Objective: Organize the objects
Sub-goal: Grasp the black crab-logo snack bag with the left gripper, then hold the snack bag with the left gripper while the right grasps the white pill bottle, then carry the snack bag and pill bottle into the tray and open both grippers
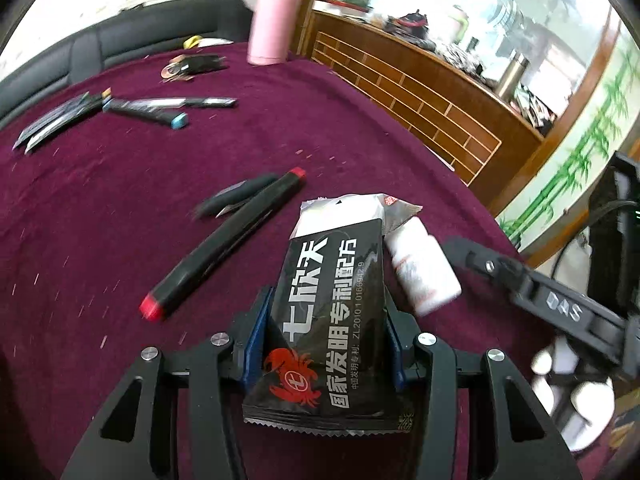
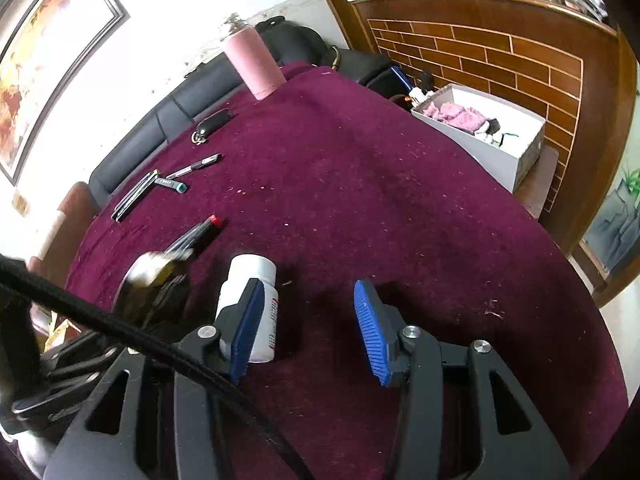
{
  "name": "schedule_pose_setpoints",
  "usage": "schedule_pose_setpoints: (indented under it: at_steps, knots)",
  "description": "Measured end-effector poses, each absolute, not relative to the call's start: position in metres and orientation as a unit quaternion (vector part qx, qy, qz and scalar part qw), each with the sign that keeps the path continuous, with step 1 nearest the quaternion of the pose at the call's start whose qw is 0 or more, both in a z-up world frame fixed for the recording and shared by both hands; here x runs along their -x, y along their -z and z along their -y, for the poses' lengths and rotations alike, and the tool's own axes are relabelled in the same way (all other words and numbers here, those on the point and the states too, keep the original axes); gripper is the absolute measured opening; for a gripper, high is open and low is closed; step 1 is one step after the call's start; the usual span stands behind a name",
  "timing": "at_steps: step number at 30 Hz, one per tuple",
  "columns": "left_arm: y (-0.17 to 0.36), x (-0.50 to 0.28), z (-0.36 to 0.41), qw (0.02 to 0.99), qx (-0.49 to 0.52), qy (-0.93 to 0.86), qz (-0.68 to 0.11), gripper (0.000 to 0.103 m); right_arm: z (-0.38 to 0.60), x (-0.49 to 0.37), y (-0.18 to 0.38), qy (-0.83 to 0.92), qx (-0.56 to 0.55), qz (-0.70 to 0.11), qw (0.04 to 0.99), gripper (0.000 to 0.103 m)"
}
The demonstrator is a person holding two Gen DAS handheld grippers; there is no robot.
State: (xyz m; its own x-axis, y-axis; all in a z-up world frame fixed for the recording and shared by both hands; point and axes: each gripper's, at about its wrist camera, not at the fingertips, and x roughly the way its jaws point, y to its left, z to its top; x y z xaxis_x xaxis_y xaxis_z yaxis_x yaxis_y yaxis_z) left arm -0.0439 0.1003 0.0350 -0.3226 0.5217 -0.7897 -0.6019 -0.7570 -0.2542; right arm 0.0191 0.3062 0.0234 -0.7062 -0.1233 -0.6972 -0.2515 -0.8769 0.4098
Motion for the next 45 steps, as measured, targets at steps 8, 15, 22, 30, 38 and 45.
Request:
schedule_pose_setpoints:
  at_steps: [8,15,22,30,38,45]
  knots:
    - [-0.025,0.021,-0.068,0.322,0.492,-0.809,-0.021,0.042,-0.286,-0.004,-0.029,-0.883,0.404,-0.237,0.017,0.058]
    - [-0.023,0.013,-0.078,0.314,0.473,-0.822,-0.046,0.045,-0.262,0.015,-0.027,-0.872,0.438,-0.220,0.008,0.059]
    - [-0.022,0.013,-0.074,0.314,0.468,-0.825,-0.034,0.045,-0.239,0.026,-0.025,-0.870,0.465,-0.159,0.038,0.052]
    - [-0.025,0.006,-0.073,0.313,0.467,-0.826,-0.044,0.043,-0.230,0.016,-0.025,-0.870,0.478,-0.112,0.033,0.033]
    - [-0.040,-0.014,-0.045,0.325,0.452,-0.831,0.001,0.041,-0.224,-0.011,-0.032,-0.870,0.476,-0.127,-0.008,0.033]
    - [-0.057,-0.037,-0.006,0.326,0.432,-0.840,0.050,0.041,-0.200,-0.039,-0.045,-0.867,0.473,-0.144,-0.058,0.033]
